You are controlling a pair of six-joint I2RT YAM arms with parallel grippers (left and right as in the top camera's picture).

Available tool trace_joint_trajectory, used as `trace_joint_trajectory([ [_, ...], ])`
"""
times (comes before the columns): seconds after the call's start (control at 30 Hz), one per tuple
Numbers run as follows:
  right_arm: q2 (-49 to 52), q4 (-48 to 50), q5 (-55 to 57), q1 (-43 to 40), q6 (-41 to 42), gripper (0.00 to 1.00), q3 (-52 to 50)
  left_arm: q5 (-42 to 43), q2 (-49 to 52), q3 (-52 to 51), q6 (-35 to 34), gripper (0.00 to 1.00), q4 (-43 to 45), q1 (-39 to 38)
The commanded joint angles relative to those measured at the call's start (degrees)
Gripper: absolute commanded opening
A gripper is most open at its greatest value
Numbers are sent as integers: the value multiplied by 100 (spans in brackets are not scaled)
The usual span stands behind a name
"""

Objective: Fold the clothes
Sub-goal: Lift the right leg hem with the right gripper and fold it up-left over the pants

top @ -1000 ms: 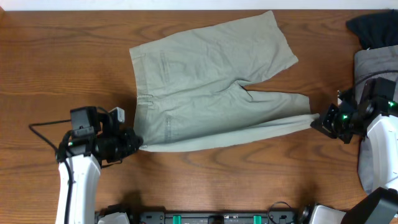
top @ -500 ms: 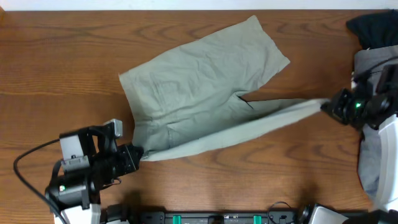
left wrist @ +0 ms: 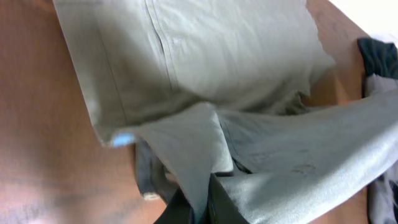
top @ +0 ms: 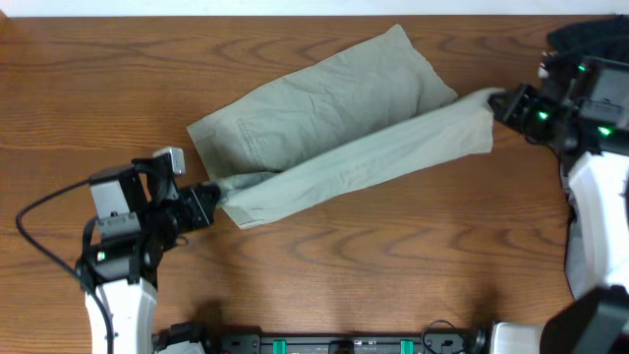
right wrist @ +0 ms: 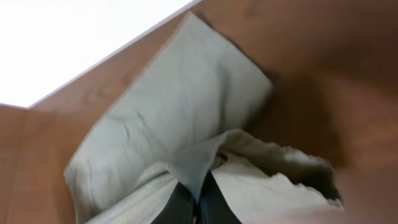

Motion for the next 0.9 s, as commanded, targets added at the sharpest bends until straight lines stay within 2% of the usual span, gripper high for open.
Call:
trace_joint_trajectory([
  [0.0,389,629,177,146,669,1,114,-306,323,149,-48,6,402,13],
  [0.2,1235,2577,-136,278,1217,1,114,-1169,1003,149,-157,6,1478,13],
  [0.4,2138,4177,-229,584,1860,1,114,-1263,1812,149,-306,6,2496,13],
  [0.5,2575,4802,-229,763,2162,1,114,-1718,2229,149,-549,6,2874,13],
  [0.67,3108,5405,-162,894,2494,1,199,-1808,2686,149,-728,6,3582,13],
  [0.87,3471,5445,-229,901,2828,1,511,-1786,2664,149,-1054,6,3945,13],
])
